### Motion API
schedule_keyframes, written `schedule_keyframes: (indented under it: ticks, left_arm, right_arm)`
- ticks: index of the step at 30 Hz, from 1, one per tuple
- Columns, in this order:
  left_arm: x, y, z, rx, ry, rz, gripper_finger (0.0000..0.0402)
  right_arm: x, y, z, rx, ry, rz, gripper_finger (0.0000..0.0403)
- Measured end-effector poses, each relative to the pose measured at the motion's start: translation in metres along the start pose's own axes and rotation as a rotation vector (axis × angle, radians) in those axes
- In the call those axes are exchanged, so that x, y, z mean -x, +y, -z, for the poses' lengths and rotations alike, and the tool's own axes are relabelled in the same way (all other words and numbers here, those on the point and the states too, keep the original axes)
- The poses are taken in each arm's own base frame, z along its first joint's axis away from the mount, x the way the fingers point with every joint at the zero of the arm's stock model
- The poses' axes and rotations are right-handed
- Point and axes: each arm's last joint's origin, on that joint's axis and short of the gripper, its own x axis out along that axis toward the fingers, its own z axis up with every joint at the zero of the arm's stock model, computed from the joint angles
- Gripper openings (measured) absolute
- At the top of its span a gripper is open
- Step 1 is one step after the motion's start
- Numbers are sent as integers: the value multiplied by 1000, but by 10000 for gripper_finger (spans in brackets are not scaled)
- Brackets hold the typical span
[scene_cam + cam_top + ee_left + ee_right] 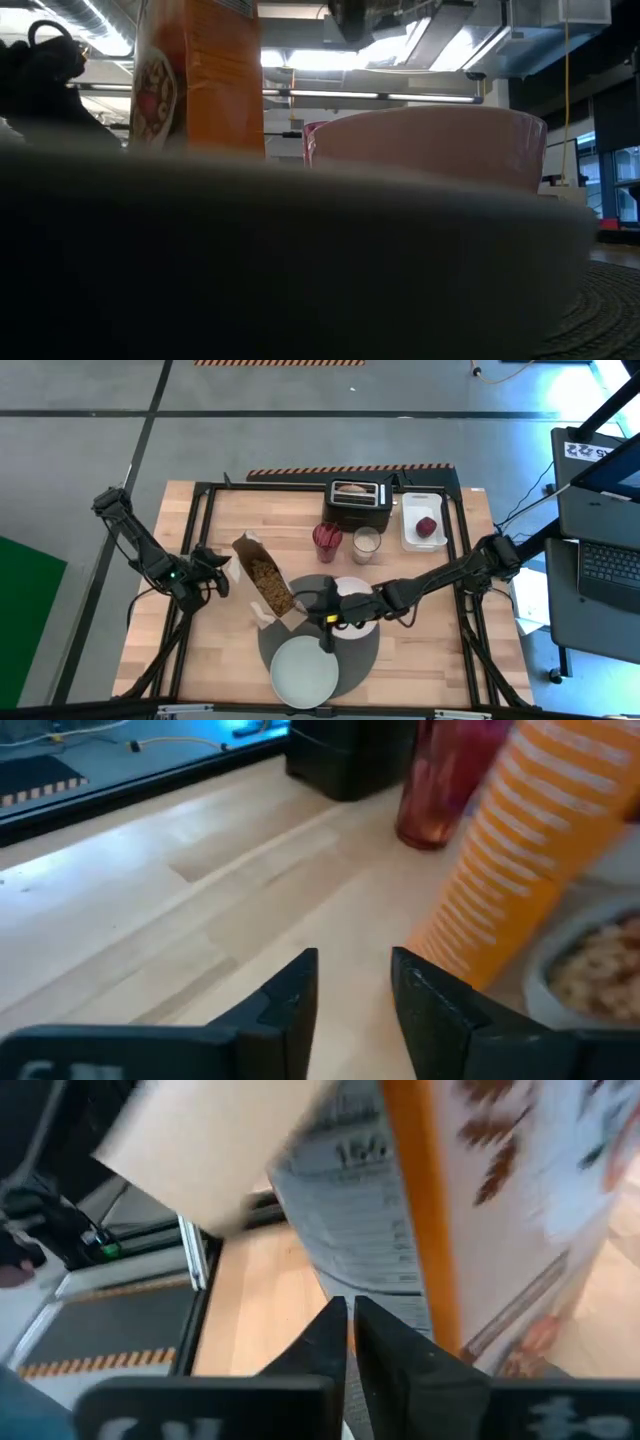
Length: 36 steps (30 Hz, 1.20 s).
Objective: Arrange a breakfast setting
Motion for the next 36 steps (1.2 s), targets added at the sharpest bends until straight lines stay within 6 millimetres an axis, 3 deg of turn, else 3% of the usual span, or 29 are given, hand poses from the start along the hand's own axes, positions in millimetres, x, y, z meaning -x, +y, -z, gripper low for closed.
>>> schedule_keyframes:
  ticks: [4,10,15,23,30,36]
  left_arm:
    - [-5,0,1,57,-76,-34,72]
    - [-13,-6,2,113,-112,-36,7]
    - [-18,-15,-6,79,-143,-24,6]
    - [-30,-12,-12,6,-89,-66,1]
    - [-37,-21,-28,-86,-101,36,1]
    - [-42,-21,-30,-129,-40,115,0]
  right_arm:
    - [-10,5,-3,-2,-4,-27,5]
    - [-12,5,0,-33,24,-30,22]
    - [-12,4,1,-33,34,-24,16]
    - [-12,1,6,-19,75,22,10]
    - [-12,-1,9,-4,95,66,4]
    - [-11,-4,11,8,105,116,11]
